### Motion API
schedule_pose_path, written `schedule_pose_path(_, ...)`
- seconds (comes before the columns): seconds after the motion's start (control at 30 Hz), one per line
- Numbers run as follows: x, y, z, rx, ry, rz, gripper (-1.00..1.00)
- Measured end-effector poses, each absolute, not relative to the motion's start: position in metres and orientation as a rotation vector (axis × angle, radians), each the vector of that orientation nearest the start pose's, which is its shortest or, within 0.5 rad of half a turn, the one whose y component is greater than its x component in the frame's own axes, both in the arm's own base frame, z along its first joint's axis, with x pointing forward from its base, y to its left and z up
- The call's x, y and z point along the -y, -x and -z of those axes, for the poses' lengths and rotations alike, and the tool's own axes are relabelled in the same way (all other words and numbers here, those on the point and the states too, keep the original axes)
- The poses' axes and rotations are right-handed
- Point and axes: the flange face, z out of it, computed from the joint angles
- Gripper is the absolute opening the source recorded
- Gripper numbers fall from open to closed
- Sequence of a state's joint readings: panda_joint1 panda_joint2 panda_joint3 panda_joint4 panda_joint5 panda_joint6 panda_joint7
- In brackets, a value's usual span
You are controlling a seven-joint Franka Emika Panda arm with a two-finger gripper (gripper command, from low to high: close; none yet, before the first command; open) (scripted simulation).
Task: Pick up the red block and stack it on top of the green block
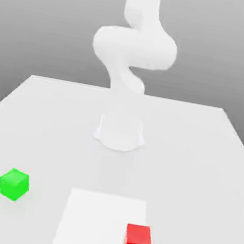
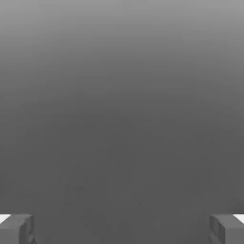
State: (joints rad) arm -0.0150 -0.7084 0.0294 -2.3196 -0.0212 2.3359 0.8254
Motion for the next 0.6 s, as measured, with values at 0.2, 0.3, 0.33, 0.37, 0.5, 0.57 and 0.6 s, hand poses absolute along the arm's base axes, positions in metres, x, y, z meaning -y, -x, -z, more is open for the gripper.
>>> schedule_pose_path(0.2, -0.026, -0.447, -0.564, -1.123, 2.666, 0.781, 0.0)
schedule_pose_path(0.3, -0.033, -0.468, -0.507, -1.143, 2.734, 0.677, 0.0)
schedule_pose_path(0.33, -0.035, -0.474, -0.487, -1.148, 2.755, 0.64, 0.0)
schedule_pose_path(0.37, -0.037, -0.479, -0.468, -1.152, 2.775, 0.602, 0.0)
schedule_pose_path(0.5, -0.046, -0.489, -0.389, -1.163, 2.843, 0.442, 0.0)
schedule_pose_path(0.57, -0.051, -0.489, -0.351, -1.162, 2.871, 0.357, 0.0)
schedule_pose_path(0.6, -0.054, -0.487, -0.332, -1.16, 2.883, 0.313, 0.0)
